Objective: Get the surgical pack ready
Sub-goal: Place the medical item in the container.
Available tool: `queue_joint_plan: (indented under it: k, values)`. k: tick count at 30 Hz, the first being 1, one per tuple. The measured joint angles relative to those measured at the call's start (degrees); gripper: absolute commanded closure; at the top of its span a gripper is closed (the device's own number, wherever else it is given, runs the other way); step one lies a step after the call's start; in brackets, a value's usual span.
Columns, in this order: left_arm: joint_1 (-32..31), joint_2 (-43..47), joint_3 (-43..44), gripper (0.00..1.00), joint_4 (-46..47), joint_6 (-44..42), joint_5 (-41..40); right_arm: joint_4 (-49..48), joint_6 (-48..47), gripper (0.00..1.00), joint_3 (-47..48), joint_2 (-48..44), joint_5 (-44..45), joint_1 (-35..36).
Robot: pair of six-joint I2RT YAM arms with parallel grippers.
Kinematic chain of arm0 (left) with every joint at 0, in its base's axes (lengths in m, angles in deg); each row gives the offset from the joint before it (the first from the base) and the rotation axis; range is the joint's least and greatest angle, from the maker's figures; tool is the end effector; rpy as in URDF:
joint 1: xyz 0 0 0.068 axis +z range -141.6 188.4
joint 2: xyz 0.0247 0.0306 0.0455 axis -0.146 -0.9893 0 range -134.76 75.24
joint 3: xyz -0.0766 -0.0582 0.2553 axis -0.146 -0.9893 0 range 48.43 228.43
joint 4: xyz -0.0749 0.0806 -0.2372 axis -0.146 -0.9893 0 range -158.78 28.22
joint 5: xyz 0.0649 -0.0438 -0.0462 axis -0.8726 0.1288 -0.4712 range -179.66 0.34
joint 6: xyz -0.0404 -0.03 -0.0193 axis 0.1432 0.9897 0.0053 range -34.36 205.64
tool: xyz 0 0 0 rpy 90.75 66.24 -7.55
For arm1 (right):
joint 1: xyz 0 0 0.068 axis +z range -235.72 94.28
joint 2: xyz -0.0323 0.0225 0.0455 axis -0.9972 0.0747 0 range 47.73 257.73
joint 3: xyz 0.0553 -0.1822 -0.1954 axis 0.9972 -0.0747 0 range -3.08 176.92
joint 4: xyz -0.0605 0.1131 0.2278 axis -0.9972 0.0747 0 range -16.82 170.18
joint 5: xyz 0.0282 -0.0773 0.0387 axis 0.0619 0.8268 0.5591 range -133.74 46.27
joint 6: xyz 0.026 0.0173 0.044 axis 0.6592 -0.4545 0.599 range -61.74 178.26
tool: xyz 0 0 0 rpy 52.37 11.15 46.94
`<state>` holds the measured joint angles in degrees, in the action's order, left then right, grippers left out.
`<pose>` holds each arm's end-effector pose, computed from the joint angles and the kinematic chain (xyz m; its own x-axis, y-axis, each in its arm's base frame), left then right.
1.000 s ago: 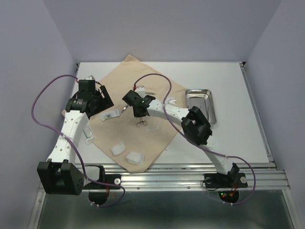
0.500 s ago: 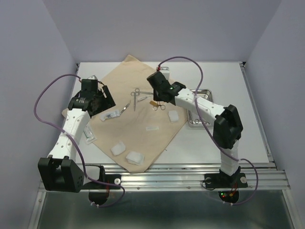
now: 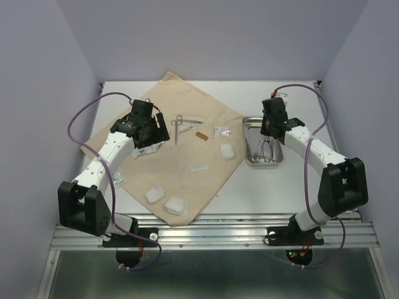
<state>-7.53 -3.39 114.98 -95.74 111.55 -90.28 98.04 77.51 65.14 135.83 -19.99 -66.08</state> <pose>0.2849 -0.0808 0.3009 -0.7393 -0.2433 -0.6279 -0.0621 0.9531 -0.2962 0.3229 0.1000 0.2755 -0.6384 0.0926 -0.7641 0.1825 0.9826 -0.0334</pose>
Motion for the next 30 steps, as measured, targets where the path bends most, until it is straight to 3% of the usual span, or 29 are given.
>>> queue_joint_plan:
  k: [5,12,17,18,20,30]
  values:
    - [-1.22,-1.16,1.77,0.17,0.35,0.70,-0.28,-3.67,-3.43,0.99,-5.95,0.92,-2.38,-5.09]
    - [-1.70,-2.60,2.08,0.18,0.72,1.66,-0.52,-9.53,-7.06,0.98,-8.68,5.88,-4.46,-6.49]
    - [-1.77,-3.30,2.10,0.16,0.74,2.16,-0.61,-11.10,-7.98,0.59,-9.07,8.72,-5.49,-6.49]
    - [-1.77,-3.54,2.23,0.16,0.72,2.23,-0.70,-11.45,-7.98,0.57,-9.07,9.09,-5.57,-6.49]
    - [-1.99,-4.20,2.73,0.16,0.81,2.25,-0.87,-11.80,-8.11,0.52,-9.07,9.42,-5.66,-6.49]
    - [-3.56,-13.07,10.56,0.18,0.85,2.01,-1.27,-10.32,-8.00,0.51,-8.61,6.67,-6.34,-6.49]
